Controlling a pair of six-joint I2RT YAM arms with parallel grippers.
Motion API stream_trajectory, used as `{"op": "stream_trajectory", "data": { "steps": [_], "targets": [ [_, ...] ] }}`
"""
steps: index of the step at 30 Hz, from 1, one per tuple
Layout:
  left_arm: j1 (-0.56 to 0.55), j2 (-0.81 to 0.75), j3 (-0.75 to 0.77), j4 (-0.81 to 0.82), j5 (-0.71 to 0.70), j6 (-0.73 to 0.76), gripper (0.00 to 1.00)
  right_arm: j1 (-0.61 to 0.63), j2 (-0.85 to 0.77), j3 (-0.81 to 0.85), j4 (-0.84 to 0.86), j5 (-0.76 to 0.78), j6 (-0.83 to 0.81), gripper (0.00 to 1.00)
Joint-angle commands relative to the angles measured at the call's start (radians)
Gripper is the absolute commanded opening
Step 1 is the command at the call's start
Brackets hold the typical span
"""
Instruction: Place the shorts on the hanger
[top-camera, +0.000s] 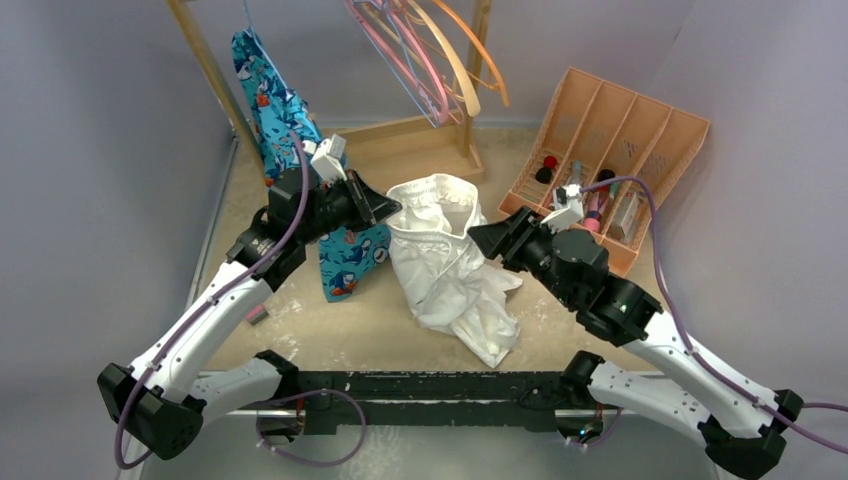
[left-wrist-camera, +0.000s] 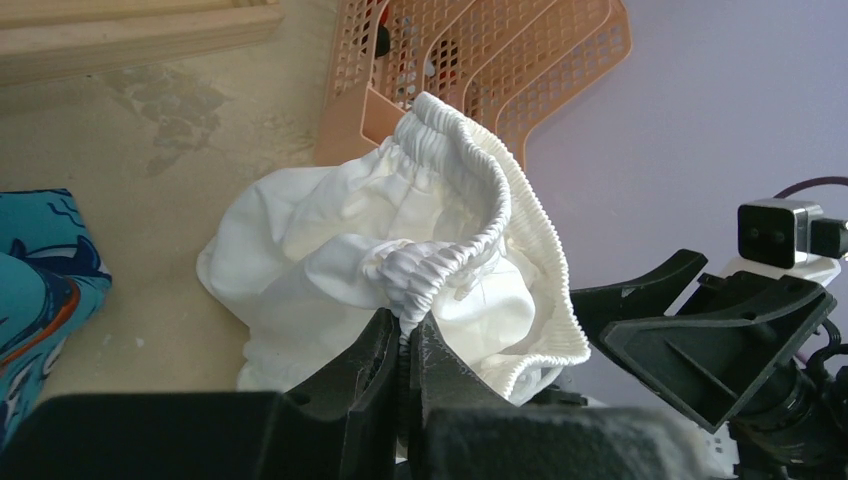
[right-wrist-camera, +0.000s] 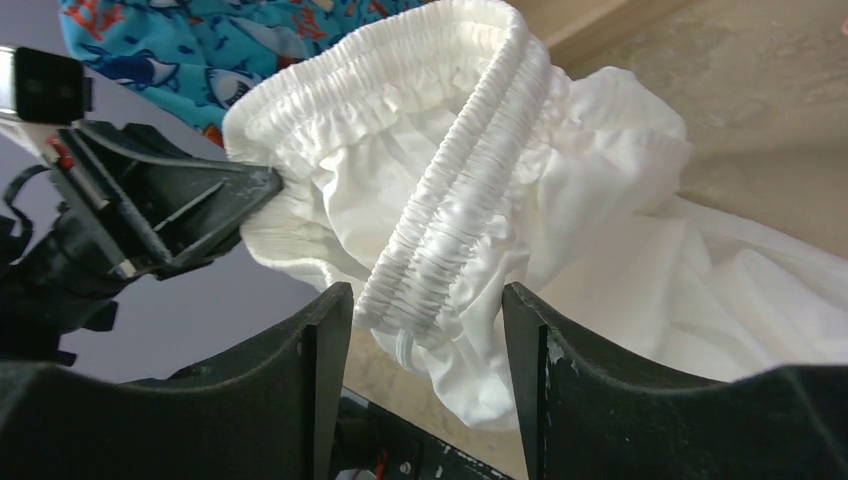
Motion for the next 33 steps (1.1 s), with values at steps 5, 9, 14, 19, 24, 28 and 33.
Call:
{"op": "stream_trajectory", "data": {
  "steps": [5, 9, 14, 19, 24, 28, 33],
  "targets": [
    [-0.003, 0.003, 0.088, -0.090, -0.018, 0.229, 0.00, -0.001, 0.044, 0.051, -0.222, 0.158, 0.145, 0.61],
    [-0.003, 0.010, 0.111, -0.138, -0.006, 0.291, 0.00, -0.001, 0.070, 0.058, -0.193, 0.149, 0.047, 0.63],
    [-0.003, 0.015, 0.140, -0.187, 0.010, 0.348, 0.00, -0.001, 0.128, 0.127, -0.150, 0.097, -0.158, 0.62],
    [-0.003, 0.013, 0.132, -0.185, 0.070, 0.374, 0.00, -0.028, 0.211, 0.192, -0.144, 0.085, -0.276, 0.59],
    [-0.003, -0.005, 0.104, -0.152, 0.136, 0.383, 0.00, -0.135, 0.281, 0.227, -0.093, -0.088, -0.365, 0.57],
    [-0.003, -0.025, 0.084, -0.130, 0.159, 0.388, 0.00, -0.227, 0.321, 0.221, -0.017, -0.228, -0.424, 0.54],
    [-0.003, -0.029, 0.079, -0.127, 0.165, 0.392, 0.00, -0.254, 0.409, 0.246, 0.016, -0.299, -0.475, 0.52]
  ]
}}
